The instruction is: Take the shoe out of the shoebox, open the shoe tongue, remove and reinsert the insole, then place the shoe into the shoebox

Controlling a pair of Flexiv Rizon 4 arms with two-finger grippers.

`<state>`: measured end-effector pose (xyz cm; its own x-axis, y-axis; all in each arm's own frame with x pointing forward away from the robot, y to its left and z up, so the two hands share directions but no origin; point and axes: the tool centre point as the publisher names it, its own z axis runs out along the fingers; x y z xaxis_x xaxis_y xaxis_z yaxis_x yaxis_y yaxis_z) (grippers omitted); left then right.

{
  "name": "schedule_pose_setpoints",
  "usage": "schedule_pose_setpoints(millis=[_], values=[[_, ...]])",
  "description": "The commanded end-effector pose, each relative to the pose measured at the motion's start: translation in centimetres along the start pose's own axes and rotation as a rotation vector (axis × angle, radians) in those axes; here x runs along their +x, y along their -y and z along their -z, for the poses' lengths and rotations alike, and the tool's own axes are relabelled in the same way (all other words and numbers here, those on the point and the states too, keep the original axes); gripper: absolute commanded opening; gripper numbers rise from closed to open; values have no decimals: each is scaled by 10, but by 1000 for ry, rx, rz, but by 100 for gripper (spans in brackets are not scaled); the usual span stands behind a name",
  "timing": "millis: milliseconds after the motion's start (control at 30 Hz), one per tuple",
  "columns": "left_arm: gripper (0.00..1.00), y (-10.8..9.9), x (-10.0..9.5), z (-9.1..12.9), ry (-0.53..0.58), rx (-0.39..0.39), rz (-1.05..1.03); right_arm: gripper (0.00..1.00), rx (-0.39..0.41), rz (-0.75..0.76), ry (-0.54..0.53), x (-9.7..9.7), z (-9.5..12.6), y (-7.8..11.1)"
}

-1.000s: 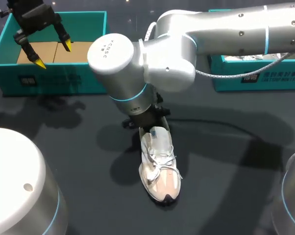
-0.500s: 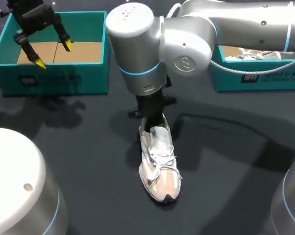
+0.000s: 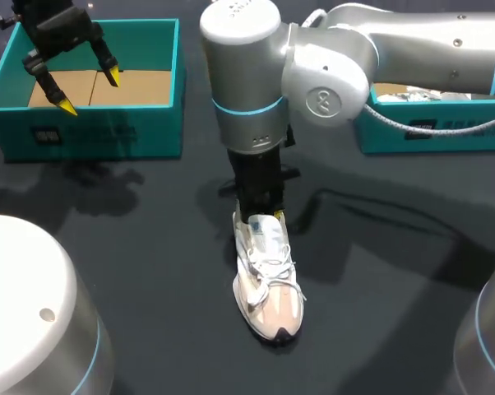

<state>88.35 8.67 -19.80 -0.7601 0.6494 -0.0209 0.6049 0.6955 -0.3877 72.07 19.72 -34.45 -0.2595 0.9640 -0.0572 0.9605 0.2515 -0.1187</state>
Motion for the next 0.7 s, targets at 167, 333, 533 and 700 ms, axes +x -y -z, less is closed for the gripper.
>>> schedule_pose_setpoints(millis=[167,333,533,700], values=[[100,0,0,1,-2,-1,0,40,20,5,9,7,-2,-1],[100,0,0,1,-2,-1,0,44,36,16,-16,4,-9,-5],[100,0,0,1,-2,-1,0,45,60,6,-29,0,-18,-13],[100,0,0,1,-2,-1,0,47,62,19,-31,1,-17,-13]])
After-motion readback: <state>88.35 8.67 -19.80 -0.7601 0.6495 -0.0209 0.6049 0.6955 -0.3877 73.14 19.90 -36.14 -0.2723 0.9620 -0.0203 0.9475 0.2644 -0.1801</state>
